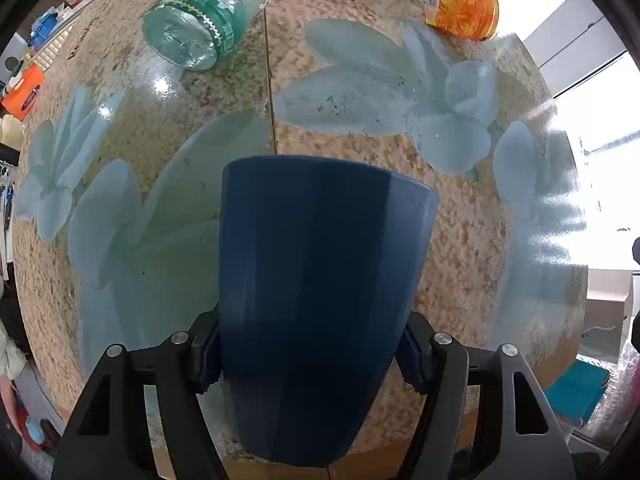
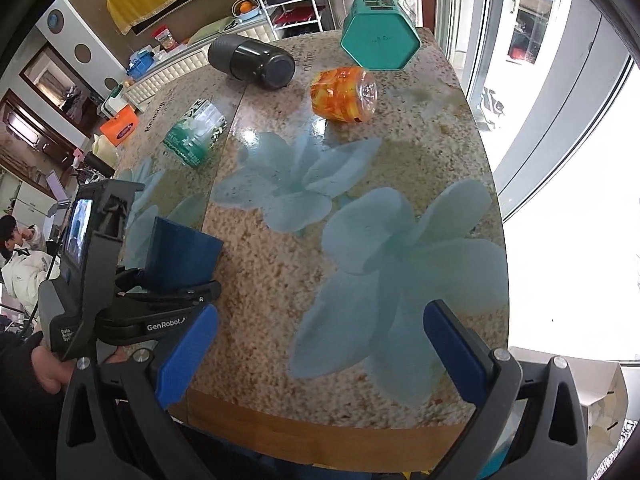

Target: Flip cup upright

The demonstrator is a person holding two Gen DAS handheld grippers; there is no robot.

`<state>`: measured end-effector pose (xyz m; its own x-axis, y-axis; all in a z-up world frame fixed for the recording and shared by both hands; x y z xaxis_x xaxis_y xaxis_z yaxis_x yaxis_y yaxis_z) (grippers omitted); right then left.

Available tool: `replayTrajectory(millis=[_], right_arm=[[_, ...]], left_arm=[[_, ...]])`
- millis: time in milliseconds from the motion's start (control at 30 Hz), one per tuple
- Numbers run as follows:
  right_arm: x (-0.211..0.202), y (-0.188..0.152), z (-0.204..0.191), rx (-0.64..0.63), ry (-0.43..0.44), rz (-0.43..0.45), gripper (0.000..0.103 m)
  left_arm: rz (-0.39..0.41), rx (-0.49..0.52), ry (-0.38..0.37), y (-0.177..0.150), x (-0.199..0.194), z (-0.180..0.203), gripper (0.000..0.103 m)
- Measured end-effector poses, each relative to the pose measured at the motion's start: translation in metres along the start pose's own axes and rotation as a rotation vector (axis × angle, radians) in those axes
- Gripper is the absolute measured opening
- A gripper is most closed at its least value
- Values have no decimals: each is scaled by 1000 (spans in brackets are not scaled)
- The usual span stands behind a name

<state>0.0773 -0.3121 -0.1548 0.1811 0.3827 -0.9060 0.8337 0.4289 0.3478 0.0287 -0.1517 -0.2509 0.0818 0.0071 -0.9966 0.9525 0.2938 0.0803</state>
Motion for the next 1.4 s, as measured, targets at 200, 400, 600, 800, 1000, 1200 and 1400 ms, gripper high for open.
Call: replayTrajectory(millis=[200,400,600,800,1000,1200,1400], right_arm=[[1,2,2,-9,28,-1,103],[2,1,-2,-13,55,-10,103],[0,3,-11,20,88,-3,103],[-2,12,-31,48,104,14,103],[10,18,-59,88,91,11,103],[31,21,-95,123,60,-34,103],[62,22,-122,114,-9,-121,103]], left_arm=[[-27,-29,-1,1,0,0,103],[-11,-23,25,1,-15,-13,103],[-5,0,16,0,-39,-28,103],[0,80,-80,-13,-75,-44,103],[1,156,-155,-38,-100,-64,103],[25,173,-172,-42,-108,-105,103],[28,199,-175,-42,-104,-143,103]])
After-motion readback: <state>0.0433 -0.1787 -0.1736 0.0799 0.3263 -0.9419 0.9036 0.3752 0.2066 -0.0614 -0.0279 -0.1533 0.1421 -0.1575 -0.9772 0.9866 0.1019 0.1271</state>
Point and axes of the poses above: each gripper's, at about its wrist camera, not at the fingertips, and x roughly the way its jaws point, z to its right, y to its top, the point moved 6 cm from there along x, roughly the way its jaws point
